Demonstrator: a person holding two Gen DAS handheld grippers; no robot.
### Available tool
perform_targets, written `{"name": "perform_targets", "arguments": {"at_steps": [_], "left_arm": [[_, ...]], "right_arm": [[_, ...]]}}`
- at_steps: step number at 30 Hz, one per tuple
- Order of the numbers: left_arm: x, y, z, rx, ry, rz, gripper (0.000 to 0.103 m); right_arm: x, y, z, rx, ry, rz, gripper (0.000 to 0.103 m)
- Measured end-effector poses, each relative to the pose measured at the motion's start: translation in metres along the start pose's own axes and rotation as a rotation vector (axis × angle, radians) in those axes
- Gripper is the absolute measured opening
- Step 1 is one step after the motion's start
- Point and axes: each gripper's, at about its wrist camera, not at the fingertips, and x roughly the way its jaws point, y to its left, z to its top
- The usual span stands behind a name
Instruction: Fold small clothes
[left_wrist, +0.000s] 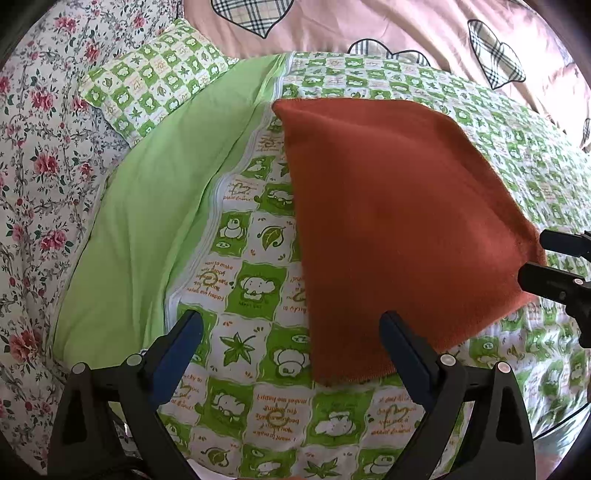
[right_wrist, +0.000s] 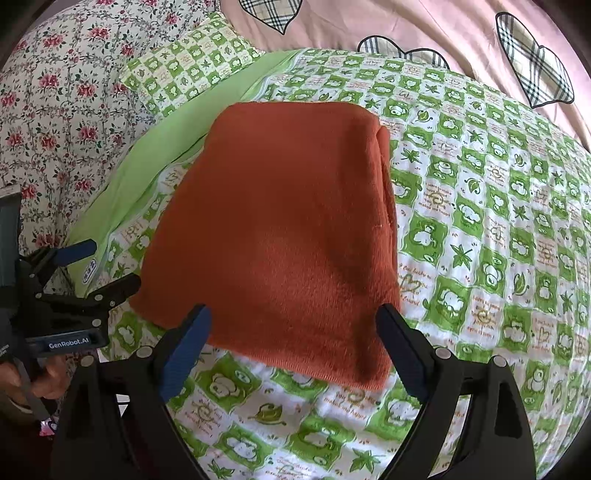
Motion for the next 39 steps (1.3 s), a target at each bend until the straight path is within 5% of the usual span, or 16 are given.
{"name": "perform_targets", "arguments": {"at_steps": [39], "left_arm": [[0.001,-0.001,0.003,-0.015,-0.007,0.025,0.097]], "right_arm": [[0.003,-0.002,0.012,-0.026,0.007,0.016,0.091]]}}
